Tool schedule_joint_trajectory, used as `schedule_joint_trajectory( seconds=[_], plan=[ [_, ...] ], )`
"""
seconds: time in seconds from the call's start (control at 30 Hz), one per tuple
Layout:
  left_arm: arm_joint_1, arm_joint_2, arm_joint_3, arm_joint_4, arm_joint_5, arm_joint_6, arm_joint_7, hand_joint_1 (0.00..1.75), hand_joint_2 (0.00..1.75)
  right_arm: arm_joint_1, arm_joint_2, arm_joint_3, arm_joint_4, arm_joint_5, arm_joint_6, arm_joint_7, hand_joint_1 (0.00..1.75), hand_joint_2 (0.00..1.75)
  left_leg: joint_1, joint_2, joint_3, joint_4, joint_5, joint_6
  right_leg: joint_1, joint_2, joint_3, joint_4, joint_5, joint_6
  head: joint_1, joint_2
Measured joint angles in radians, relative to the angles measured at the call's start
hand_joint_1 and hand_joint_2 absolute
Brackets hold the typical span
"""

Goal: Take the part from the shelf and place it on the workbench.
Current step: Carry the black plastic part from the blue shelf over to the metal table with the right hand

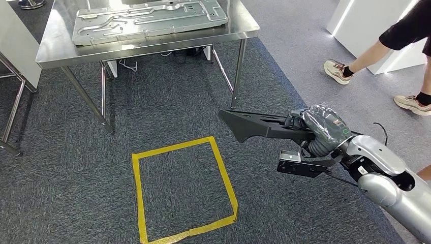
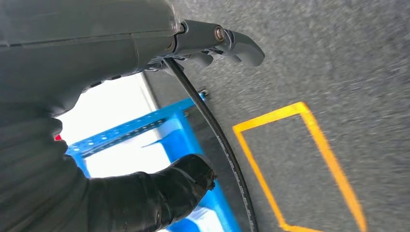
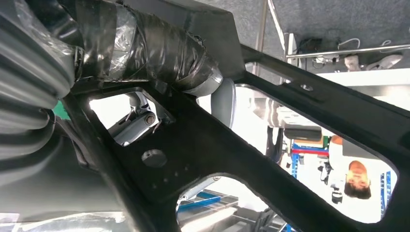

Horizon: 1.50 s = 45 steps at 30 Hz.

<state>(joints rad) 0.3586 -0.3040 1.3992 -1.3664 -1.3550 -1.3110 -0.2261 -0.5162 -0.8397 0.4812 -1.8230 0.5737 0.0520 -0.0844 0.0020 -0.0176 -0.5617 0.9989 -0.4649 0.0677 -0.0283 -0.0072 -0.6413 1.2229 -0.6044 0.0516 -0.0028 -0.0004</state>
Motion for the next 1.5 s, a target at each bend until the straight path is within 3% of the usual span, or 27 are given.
schedule_joint_trajectory(
  seconds=[0.03,0.07,0.1,0.17,0.23,0.37,0.43,0.5,0.53,0.57,0.6,0.67,0.73,0.83,0.93,0.97,1.03,1.07,1.1,1.13,1.17,1.23,1.27,1.33,1.43,1.5],
  plan=[
    [0.002,-0.008,-0.009,-0.003,0.017,0.000,0.014,0.00,1.75,0.002,0.004,0.002,0.000,0.000,0.000,0.002,1.75,1.75,0.000,-0.003,0.000,0.001,-0.001,-0.001,-0.001,0.002,-0.026,0.045,-0.010,0.002,0.000,0.000],
    [0.004,-0.014,-0.018,-0.005,0.028,0.000,0.023,0.00,1.75,0.004,0.007,0.005,0.000,0.000,0.000,0.004,1.75,1.75,0.001,-0.005,0.001,0.003,-0.003,-0.003,-0.003,0.002,-0.037,0.056,0.001,0.004,0.000,0.000],
    [0.006,-0.019,-0.025,-0.007,0.034,0.000,0.029,0.00,1.75,0.004,0.009,0.006,0.000,0.000,0.000,0.005,1.75,1.75,0.002,-0.009,0.001,0.007,-0.006,-0.006,-0.006,0.003,-0.028,0.029,0.030,0.006,0.000,0.000],
    [0.011,-0.026,-0.038,-0.011,0.049,0.000,0.041,0.00,1.75,0.004,0.013,0.007,-0.001,0.000,0.000,0.006,1.75,1.75,0.005,-0.016,0.002,0.018,-0.015,-0.017,-0.010,0.006,0.027,-0.091,0.097,0.007,0.000,0.000],
    [0.020,-0.028,-0.053,-0.019,0.087,0.000,0.070,0.00,1.75,0.002,0.017,0.009,-0.003,0.000,0.001,0.008,1.75,1.75,0.003,-0.022,-0.002,0.029,-0.024,-0.031,-0.007,0.012,0.062,-0.171,0.121,-0.002,0.000,0.000],
    [0.041,-0.033,-0.087,-0.036,0.198,0.000,0.160,0.00,1.75,0.000,0.024,0.013,-0.006,0.001,0.002,0.009,1.75,1.75,0.003,-0.019,-0.007,0.039,-0.033,-0.052,-0.003,0.007,0.065,-0.183,0.118,-0.032,-0.001,0.000],
    [0.048,-0.035,-0.103,-0.044,0.242,0.000,0.197,0.00,1.75,-0.003,0.027,0.014,-0.007,0.001,0.003,0.009,1.75,1.75,0.005,-0.003,-0.038,0.110,-0.074,-0.062,-0.004,-0.001,0.071,-0.188,0.119,-0.048,-0.001,0.000],
    [0.056,-0.035,-0.119,-0.051,0.299,0.001,0.244,0.00,1.75,-0.006,0.030,0.014,-0.008,0.003,0.003,0.011,1.75,1.75,0.006,0.007,-0.107,0.244,-0.135,-0.067,0.000,-0.006,0.072,-0.189,0.116,-0.057,-0.001,0.000],
    [0.063,-0.035,-0.130,-0.057,0.348,0.001,0.284,0.00,1.75,-0.007,0.032,0.015,-0.008,0.007,0.003,0.013,1.75,1.75,0.006,0.008,-0.138,0.299,-0.151,-0.068,0.002,-0.009,0.073,-0.188,0.115,-0.058,-0.001,0.000],
    [0.072,-0.035,-0.143,-0.063,0.412,0.001,0.337,0.00,1.75,-0.009,0.034,0.015,-0.007,0.012,0.003,0.016,1.75,1.75,0.006,0.009,-0.155,0.325,-0.149,-0.068,0.004,-0.010,0.075,-0.188,0.113,-0.060,-0.001,0.000],
    [0.084,-0.036,-0.159,-0.072,0.479,0.001,0.392,0.00,1.75,-0.014,0.036,0.016,-0.007,0.019,0.003,0.019,1.75,1.75,0.006,0.010,-0.151,0.308,-0.125,-0.066,0.006,-0.011,0.078,-0.188,0.111,-0.060,-0.001,0.000],
    [0.106,-0.036,-0.188,-0.091,0.581,0.003,0.476,0.00,1.75,-0.030,0.039,0.018,-0.007,0.029,0.004,0.024,1.75,1.75,0.005,0.012,-0.096,0.179,-0.048,-0.055,0.008,-0.012,0.086,-0.188,0.105,-0.057,-0.001,0.000],
    [0.127,-0.036,-0.215,-0.110,0.663,0.018,0.539,0.00,1.75,-0.055,0.041,0.020,-0.006,0.035,0.010,0.028,1.75,1.75,0.001,0.015,-0.045,0.066,-0.009,-0.045,0.012,-0.011,0.090,-0.185,0.099,-0.050,0.000,0.000],
    [0.163,-0.037,-0.267,-0.135,0.786,0.055,0.635,0.00,1.75,-0.088,0.046,0.026,-0.004,0.037,0.024,0.035,1.75,1.75,-0.004,0.015,-0.034,0.042,-0.010,-0.038,0.015,-0.011,0.089,-0.189,0.098,-0.037,0.000,0.000],
    [0.197,-0.040,-0.316,-0.156,0.865,0.084,0.670,0.00,1.75,-0.116,0.050,0.032,0.000,0.039,0.031,0.041,1.75,1.75,0.003,0.014,-0.023,0.022,-0.002,-0.022,0.013,-0.008,0.087,-0.172,0.083,-0.023,0.000,0.000],
    [0.212,-0.041,-0.336,-0.168,0.903,0.097,0.675,0.00,1.75,-0.131,0.053,0.036,0.002,0.044,0.034,0.043,1.75,1.75,0.006,0.013,-0.019,0.016,0.000,-0.017,0.012,-0.005,0.071,-0.138,0.062,-0.020,0.000,0.000],
    [0.238,-0.042,-0.387,-0.195,0.969,0.113,0.681,0.00,1.75,-0.166,0.068,0.054,0.010,0.065,0.043,0.053,1.75,1.75,0.005,0.013,-0.016,0.013,-0.001,-0.012,0.011,0.000,0.007,-0.016,0.005,-0.016,0.000,0.000],
    [0.245,-0.042,-0.410,-0.205,0.983,0.112,0.681,0.00,1.75,-0.182,0.081,0.067,0.016,0.078,0.047,0.062,1.75,1.75,0.004,0.013,-0.015,0.013,-0.002,-0.011,0.011,0.001,-0.029,0.044,-0.013,-0.014,0.000,0.000],
    [0.247,-0.042,-0.429,-0.212,0.984,0.109,0.682,0.00,1.75,-0.196,0.095,0.083,0.022,0.090,0.049,0.071,1.75,1.75,0.004,0.012,-0.014,0.015,-0.004,-0.011,0.010,0.002,-0.053,0.079,-0.014,-0.013,0.000,0.000],
    [0.247,-0.041,-0.442,-0.215,0.978,0.106,0.682,0.00,1.75,-0.208,0.108,0.098,0.027,0.097,0.051,0.079,1.75,1.75,0.004,0.011,-0.012,0.016,-0.007,-0.012,0.009,0.002,-0.059,0.076,0.005,-0.013,0.000,0.000],
    [0.248,-0.041,-0.450,-0.217,0.972,0.104,0.682,0.00,1.75,-0.218,0.118,0.111,0.030,0.101,0.052,0.084,1.75,1.75,0.004,0.009,-0.008,0.018,-0.010,-0.013,0.008,0.002,-0.045,0.036,0.041,-0.014,0.000,0.000],
    [0.250,-0.038,-0.464,-0.221,0.948,0.101,0.680,0.00,1.75,-0.236,0.134,0.131,0.036,0.109,0.050,0.090,1.75,1.75,0.002,0.003,0.000,0.022,-0.020,-0.020,0.007,0.003,0.013,-0.095,0.114,-0.018,0.000,0.000],
    [0.252,-0.029,-0.473,-0.222,0.927,0.105,0.676,0.00,1.75,-0.246,0.147,0.140,0.039,0.118,0.048,0.092,1.75,1.75,0.001,0.000,0.001,0.024,-0.023,-0.025,0.009,0.004,0.034,-0.144,0.131,-0.022,0.001,0.000],
    [0.256,0.013,-0.509,-0.210,0.873,0.139,0.643,0.00,1.75,-0.265,0.204,0.165,0.051,0.161,0.046,0.107,1.75,1.75,-0.001,-0.001,0.001,0.023,-0.025,-0.038,0.016,0.008,0.048,-0.180,0.133,-0.033,0.001,0.000],
    [0.243,0.155,-0.629,-0.116,0.850,0.273,0.529,0.00,1.75,-0.295,0.356,0.242,0.097,0.272,0.033,0.164,1.75,1.75,0.001,0.005,0.002,0.024,-0.032,-0.060,0.012,0.011,0.052,-0.192,0.137,-0.055,0.001,0.000],
    [0.222,0.254,-0.734,-0.031,0.888,0.373,0.471,0.00,1.75,-0.314,0.459,0.310,0.135,0.320,0.019,0.194,1.75,1.75,0.002,0.009,-0.032,0.095,-0.071,-0.075,0.010,0.008,0.057,-0.197,0.137,-0.067,-0.001,0.000]
  ],
)
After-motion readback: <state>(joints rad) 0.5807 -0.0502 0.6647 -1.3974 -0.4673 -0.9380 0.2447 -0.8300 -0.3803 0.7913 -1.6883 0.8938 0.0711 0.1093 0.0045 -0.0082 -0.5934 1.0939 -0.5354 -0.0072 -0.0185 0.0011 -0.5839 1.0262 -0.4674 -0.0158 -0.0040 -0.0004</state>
